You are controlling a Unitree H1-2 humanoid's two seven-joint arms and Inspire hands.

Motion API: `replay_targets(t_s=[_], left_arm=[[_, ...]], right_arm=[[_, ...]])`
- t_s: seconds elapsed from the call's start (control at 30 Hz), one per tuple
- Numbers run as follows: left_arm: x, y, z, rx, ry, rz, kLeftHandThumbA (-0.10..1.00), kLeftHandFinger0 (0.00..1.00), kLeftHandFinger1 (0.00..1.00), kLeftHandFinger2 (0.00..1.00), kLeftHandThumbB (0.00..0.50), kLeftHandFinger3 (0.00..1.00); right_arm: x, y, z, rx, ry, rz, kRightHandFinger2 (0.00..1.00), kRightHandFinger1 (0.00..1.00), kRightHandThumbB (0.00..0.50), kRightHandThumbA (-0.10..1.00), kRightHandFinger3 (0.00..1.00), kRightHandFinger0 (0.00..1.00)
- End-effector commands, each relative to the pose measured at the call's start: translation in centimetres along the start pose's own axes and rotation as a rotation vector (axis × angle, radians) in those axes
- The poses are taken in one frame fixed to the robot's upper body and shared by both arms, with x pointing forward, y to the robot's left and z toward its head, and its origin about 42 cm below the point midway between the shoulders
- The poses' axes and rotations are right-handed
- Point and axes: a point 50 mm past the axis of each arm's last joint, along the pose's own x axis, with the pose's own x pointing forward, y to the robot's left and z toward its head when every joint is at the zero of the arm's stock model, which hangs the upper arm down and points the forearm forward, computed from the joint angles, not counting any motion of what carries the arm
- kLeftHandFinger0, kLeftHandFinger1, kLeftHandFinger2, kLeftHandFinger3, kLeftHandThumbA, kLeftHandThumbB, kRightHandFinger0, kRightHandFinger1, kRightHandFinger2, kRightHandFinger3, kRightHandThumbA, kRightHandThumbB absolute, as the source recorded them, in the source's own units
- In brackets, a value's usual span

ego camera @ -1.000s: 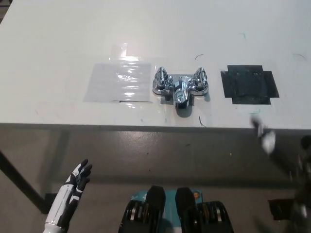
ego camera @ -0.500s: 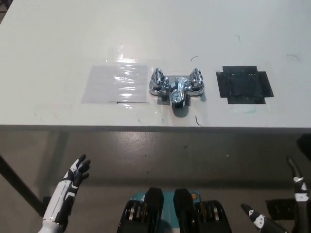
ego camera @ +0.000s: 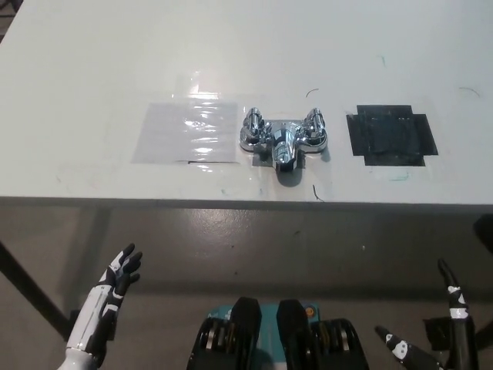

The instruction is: The faucet is at the center of the desk and the robot turn off the faucet by turning the right faucet handle using the right hand

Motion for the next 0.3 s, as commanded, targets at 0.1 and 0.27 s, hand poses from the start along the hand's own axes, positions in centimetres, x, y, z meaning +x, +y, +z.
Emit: replay_targets(t_s=[0.1,0.27], left_arm=[[0.2,0.7,0.8,0.018,-0.067,-0.014,0.96,1.00,1.00,1.00,0.376,1.00],[-0.6,0.2,0.4,0.016,-0.063,-0.021,0.97,1.00,1.00,1.00,0.373,1.00]], right_arm=[[0.1,0.1,0.1,0.078,-0.014,-0.009,1.00,1.00,0.368,1.00,1.00,1.00],[-0.7,-0.4,-0.2,0.065,0.001,0.000,1.00,1.00,0.370,1.00,1.00,1.00]])
